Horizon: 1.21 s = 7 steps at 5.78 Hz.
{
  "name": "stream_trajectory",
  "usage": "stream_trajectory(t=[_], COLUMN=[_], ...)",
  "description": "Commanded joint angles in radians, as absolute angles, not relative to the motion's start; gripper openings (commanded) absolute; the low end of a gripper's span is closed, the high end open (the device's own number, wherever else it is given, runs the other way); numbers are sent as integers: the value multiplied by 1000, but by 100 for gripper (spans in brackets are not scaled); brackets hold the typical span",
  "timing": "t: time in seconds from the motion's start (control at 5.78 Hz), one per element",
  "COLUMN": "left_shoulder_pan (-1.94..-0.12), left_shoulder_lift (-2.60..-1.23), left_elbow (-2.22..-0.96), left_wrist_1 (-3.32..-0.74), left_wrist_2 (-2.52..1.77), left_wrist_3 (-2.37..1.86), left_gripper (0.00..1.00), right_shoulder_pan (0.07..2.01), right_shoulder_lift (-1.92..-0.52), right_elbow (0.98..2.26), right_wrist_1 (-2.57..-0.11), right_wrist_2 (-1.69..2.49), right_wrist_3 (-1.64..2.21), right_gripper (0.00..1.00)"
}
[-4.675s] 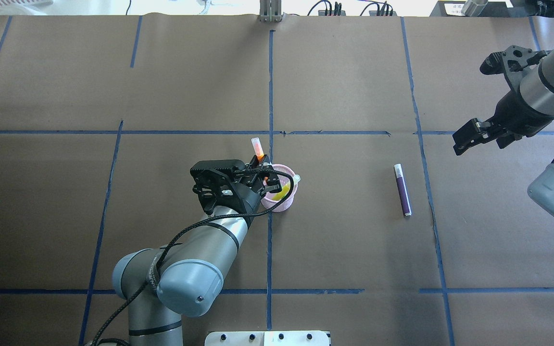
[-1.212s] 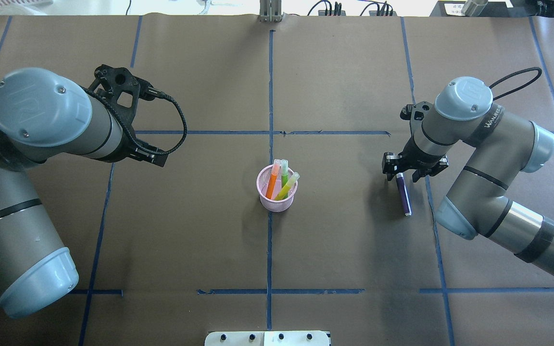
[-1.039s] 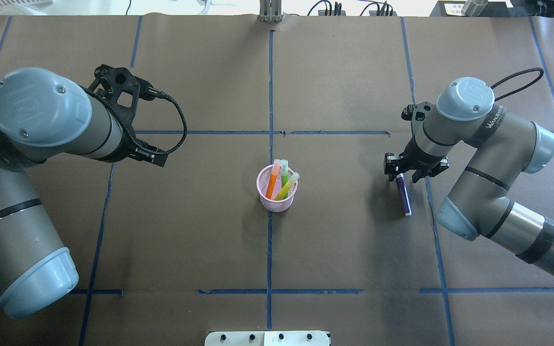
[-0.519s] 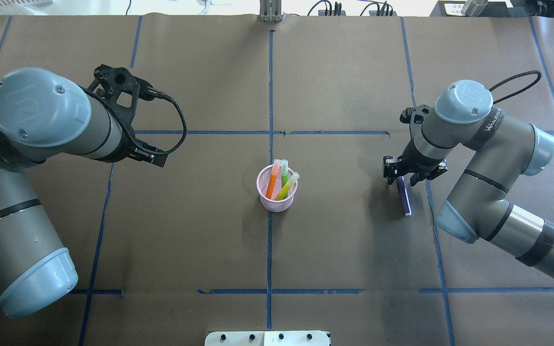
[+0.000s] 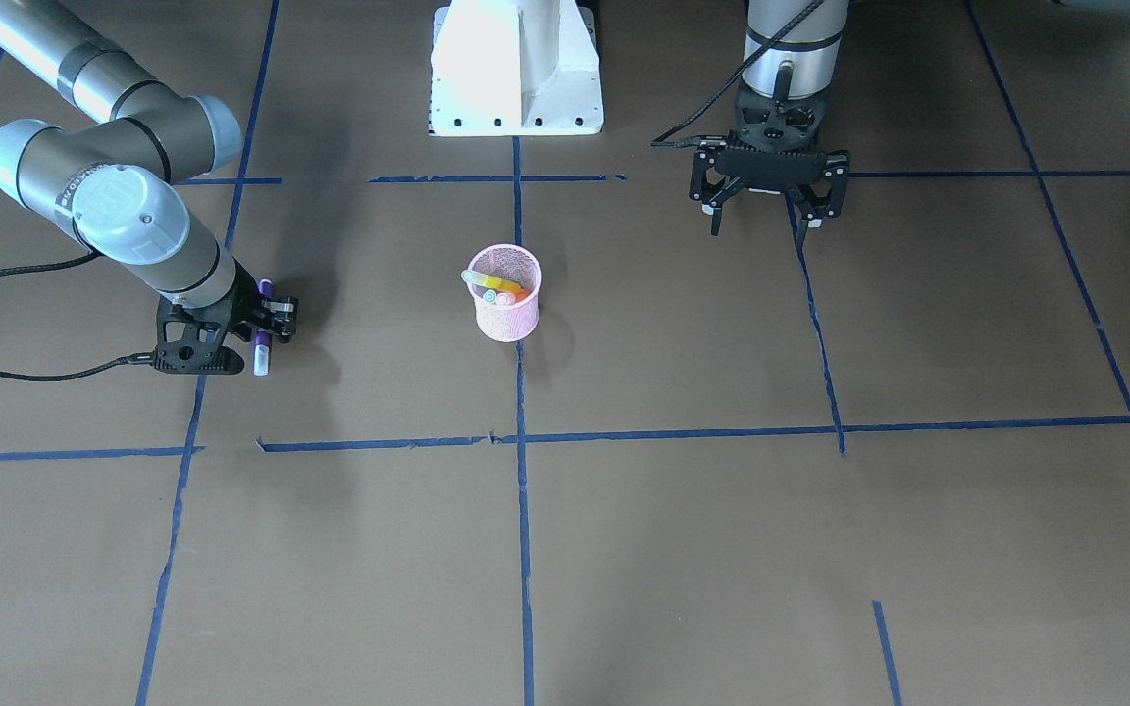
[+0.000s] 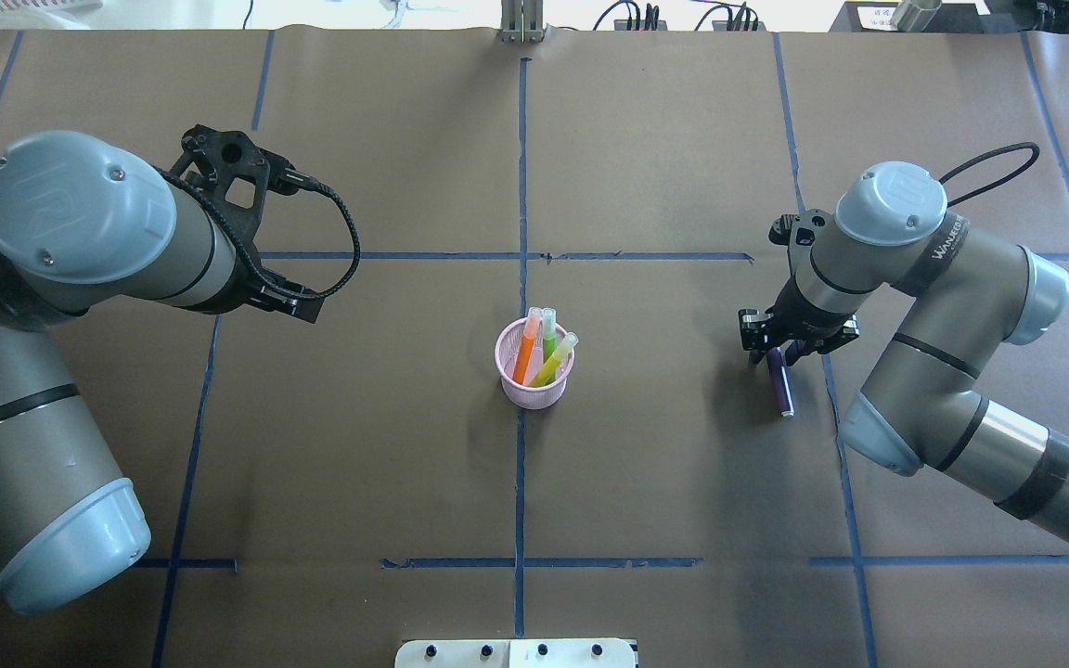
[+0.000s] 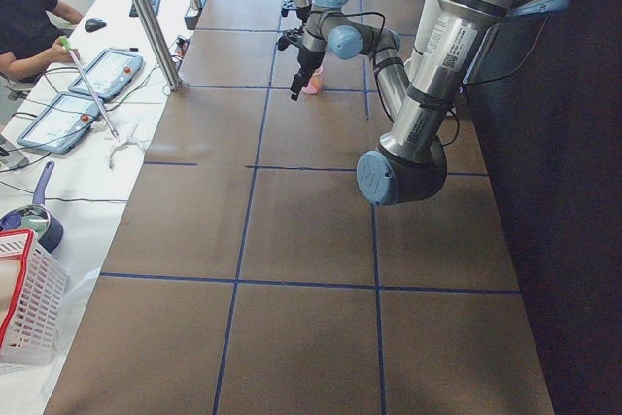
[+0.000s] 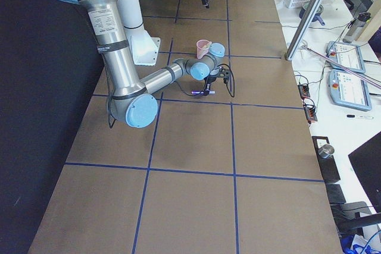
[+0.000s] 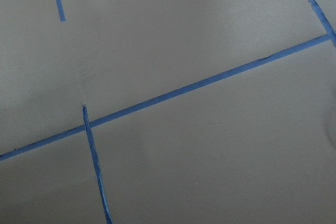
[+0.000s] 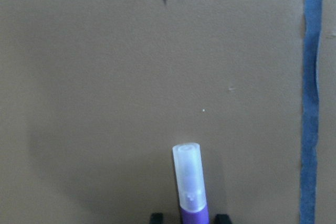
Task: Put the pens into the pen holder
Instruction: 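Close the right gripper on the purple marker's end, then lift the purple marker with the right gripper and carry it over the pink cup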
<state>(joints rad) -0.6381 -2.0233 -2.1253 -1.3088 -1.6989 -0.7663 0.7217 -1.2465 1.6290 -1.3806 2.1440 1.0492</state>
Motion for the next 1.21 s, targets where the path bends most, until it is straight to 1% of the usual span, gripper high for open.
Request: stream_trajectory(t=[0.0, 0.17, 0.35, 0.52, 0.69, 0.87, 1.04], left_shoulder_pan=[-638, -638, -638, -640, -638, -641, -658], left_shoulder_lift=[-2023, -2023, -2023, -2022, -1994, -1968, -1942], left_elbow=[-2126, -2126, -2126, -2126, -2128, -2126, -2123], left_wrist_1=[-1308, -1308, -1308, -1308, -1304, -1302, -1301], left_wrist_2=[-1700, -1698, -1698, -1698, -1698, -1704, -1707], left_wrist_3=[-764, -764, -764, -762, -735, -677, -640], left_gripper=[92, 92, 92, 91, 91, 91, 91], right_shoulder_pan=[721, 721, 722, 723, 691, 631, 591], right_shoulder_lift=[-1249, -1249, -1256, -1259, -1244, -1211, -1151], right_elbow=[1631, 1641, 1684, 1753, 1831, 1923, 1962], right_wrist_1=[-1381, -1382, -1390, -1390, -1385, -1385, -1385], right_wrist_2=[2146, 2148, 2148, 2135, 2067, 1957, 1874], right_wrist_3=[1049, 1049, 1049, 1064, 1182, 1277, 1408], right_gripper=[0, 0, 0, 0, 0, 0, 0])
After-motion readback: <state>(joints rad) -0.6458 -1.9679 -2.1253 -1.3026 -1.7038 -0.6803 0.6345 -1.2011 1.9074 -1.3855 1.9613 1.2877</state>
